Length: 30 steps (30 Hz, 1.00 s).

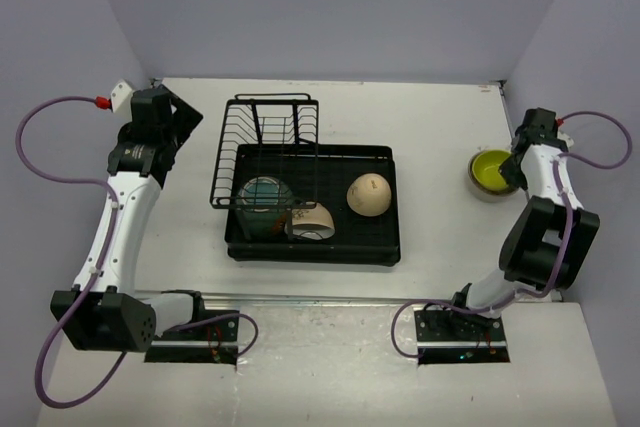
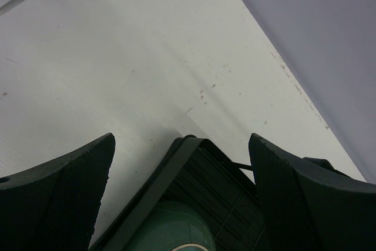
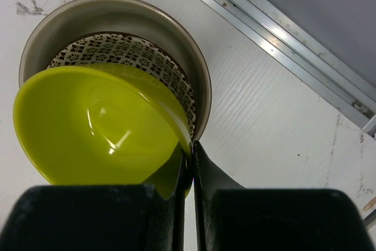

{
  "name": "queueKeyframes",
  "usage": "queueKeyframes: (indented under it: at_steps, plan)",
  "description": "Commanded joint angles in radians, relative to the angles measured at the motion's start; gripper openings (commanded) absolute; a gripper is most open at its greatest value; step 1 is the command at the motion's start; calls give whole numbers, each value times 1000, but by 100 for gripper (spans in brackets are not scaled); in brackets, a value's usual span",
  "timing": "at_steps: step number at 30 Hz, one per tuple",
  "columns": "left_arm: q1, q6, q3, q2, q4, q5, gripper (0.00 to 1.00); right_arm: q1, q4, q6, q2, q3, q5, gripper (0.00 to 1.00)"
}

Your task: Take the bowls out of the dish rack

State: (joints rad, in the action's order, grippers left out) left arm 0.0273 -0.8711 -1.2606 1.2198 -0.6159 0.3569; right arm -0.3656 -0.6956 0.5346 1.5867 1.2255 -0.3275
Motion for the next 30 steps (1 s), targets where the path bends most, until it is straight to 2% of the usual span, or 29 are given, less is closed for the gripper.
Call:
queueKeyframes:
  at_steps: [1, 4, 6, 9, 11, 12, 20, 22, 25, 29, 30]
  plan:
    - [-10, -5, -11, 1, 39, -9, 94, -3, 18, 11, 24, 48, 18, 0]
    - [-10, -3, -10, 3, 38, -6, 94, -3, 21, 13, 39, 54, 24, 5]
    - [-10, 0, -8, 3, 39, -6, 94, -3, 21, 10, 44, 60, 22, 18]
    - [-10, -3, -2, 3, 42, -9, 94, -3, 21, 7, 44, 63, 21, 28]
    - [-10, -5, 3, 4, 44, -10, 94, -3, 22, 5, 42, 63, 22, 29]
    - [-12, -5, 4, 6, 45, -13, 94, -3, 21, 5, 42, 65, 22, 33]
    - [-12, -6, 7, 1, 45, -24, 93, 7, 24, -5, -45, 69, 59, 35]
    - [-12, -6, 15, -14, 44, -12, 93, 43, 16, -30, -94, 89, 62, 35]
    - [-17, 6, 9, -35, 36, 17, 94, 126, -13, -65, -137, 143, 68, 44]
    - [-27, 21, -25, -45, -10, 47, 95, 278, -79, -87, -162, 244, 119, 45]
    - [-27, 20, -34, -51, -18, 47, 96, 303, -88, -99, -159, 264, 174, 44]
